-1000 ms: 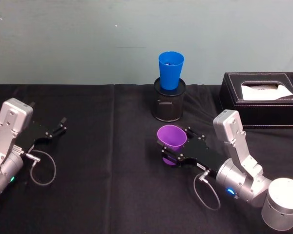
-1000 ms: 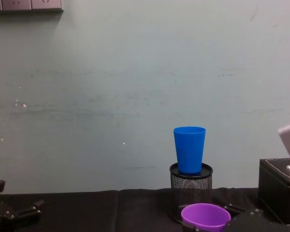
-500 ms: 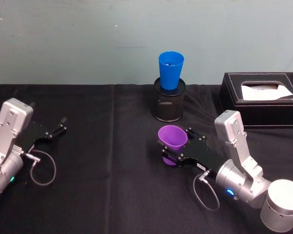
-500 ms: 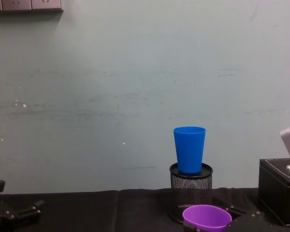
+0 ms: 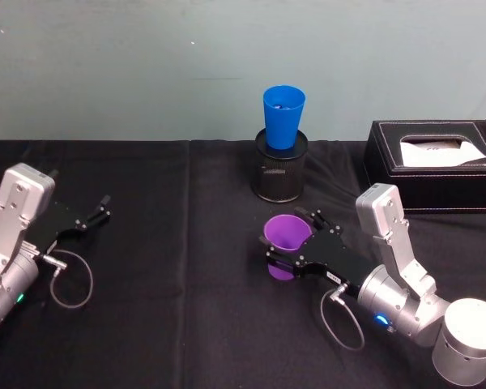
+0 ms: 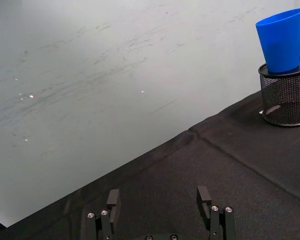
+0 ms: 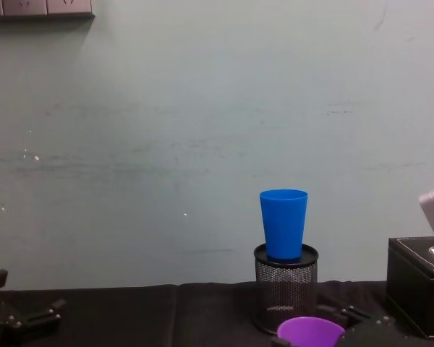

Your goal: Pick up one cup with a gripper and tap it against the other cup.

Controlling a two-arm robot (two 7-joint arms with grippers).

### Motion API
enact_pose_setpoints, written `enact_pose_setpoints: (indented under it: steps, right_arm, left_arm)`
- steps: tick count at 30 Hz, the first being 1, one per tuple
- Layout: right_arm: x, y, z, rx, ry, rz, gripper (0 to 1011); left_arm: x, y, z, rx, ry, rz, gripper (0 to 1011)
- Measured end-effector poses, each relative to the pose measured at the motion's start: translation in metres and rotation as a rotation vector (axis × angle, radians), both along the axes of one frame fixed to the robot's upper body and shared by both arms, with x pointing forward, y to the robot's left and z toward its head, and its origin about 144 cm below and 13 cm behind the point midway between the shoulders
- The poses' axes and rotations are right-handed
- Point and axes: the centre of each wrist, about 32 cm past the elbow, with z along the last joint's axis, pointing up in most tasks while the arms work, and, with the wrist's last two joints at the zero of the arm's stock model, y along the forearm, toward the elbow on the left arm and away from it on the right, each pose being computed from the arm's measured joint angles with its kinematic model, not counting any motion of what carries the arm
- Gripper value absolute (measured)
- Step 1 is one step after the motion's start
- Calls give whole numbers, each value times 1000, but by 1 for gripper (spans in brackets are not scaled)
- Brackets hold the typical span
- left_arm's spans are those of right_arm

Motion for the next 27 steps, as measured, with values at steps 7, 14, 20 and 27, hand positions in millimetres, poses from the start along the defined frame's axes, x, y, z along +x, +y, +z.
enact_pose_setpoints:
  steps: [7,14,20,27]
  right_arm:
    - [0,0,0,-1,-2,1,1003]
    - [-1,0,1,2,-19,3,1003]
    - [-4,-1,5,42,-55,-5,1003]
    - [-5,-4,15,92,-101,-81,1003]
  left_arm:
    - [0,0,0,0,0,0,1000]
    - [0,0,0,0,0,0,1000]
    - [0,0,0,0,0,0,1000]
    - [0,0,0,0,0,0,1000]
